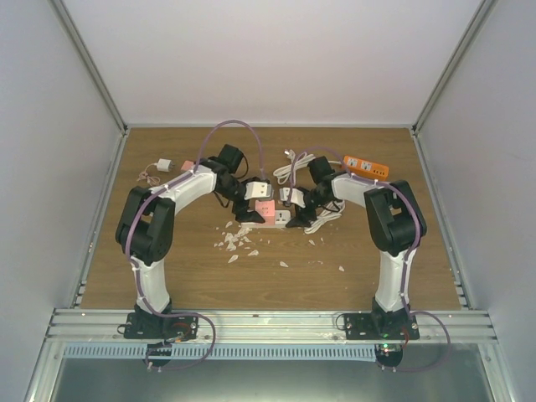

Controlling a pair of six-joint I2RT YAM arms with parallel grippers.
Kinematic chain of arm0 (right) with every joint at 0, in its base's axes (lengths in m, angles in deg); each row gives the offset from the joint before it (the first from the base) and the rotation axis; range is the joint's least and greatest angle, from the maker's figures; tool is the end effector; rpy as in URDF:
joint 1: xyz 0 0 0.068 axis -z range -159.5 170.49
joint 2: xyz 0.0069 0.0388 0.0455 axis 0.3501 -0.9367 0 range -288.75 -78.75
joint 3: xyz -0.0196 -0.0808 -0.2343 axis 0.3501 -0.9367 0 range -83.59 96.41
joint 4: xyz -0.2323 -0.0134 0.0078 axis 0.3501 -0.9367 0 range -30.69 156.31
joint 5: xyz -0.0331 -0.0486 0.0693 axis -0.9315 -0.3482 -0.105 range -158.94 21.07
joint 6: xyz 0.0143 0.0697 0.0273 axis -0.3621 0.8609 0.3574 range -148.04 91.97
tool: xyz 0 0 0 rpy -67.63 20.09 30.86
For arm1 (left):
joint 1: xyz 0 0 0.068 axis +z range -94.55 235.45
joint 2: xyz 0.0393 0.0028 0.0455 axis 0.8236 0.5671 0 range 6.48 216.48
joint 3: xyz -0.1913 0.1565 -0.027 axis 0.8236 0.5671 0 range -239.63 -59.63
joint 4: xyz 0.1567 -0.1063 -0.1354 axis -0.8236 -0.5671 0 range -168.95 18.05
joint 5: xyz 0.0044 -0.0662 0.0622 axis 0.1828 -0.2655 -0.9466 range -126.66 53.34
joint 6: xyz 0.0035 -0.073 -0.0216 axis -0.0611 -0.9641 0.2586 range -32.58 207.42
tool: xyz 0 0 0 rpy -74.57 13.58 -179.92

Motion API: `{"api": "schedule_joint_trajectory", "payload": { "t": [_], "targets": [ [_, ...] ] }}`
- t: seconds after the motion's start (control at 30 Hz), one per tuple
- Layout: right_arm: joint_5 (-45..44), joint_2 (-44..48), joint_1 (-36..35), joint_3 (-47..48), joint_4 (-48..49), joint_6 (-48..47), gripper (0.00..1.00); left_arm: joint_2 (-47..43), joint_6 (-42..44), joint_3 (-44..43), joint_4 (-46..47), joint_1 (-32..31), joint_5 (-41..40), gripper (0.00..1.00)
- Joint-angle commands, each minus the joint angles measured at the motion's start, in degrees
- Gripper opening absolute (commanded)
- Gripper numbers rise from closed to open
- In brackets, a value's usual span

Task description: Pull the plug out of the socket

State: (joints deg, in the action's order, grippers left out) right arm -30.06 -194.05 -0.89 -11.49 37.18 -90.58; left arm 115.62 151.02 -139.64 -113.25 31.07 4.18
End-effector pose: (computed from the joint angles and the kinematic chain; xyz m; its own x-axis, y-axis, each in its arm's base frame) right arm 0.3178 0.1679 0.1082 0.0002 -0.7418 -0.6707 -1.0000 -0.0060 0.0064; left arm 0.3066 -0.1853 0.1716 0.0768 0.7092 -0.7008 0.9963 -0.0822 0.0261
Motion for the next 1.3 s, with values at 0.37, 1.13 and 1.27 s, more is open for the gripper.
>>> {"api": "schedule_joint_trajectory", "payload": {
  "t": [0.37,1.13,1.27],
  "targets": [
    [-1.0,-1.6,-2.9,3.0,-2.6,0.1,0.73,-1.0,1.3,3.0,0.9,0.0,-1.3,0.58],
    [10.9,-2.6,-5.4,2.4,7.8,12.3,0.72,-4.8,5.2,5.9,-3.3,6.1,0.7,0.46],
    [10.9,-2.5,-5.4,-1.2,12.1,13.2,0.73,-4.7,6.0,5.8,-3.5,6.5,1.4,0.46]
  ]
}}
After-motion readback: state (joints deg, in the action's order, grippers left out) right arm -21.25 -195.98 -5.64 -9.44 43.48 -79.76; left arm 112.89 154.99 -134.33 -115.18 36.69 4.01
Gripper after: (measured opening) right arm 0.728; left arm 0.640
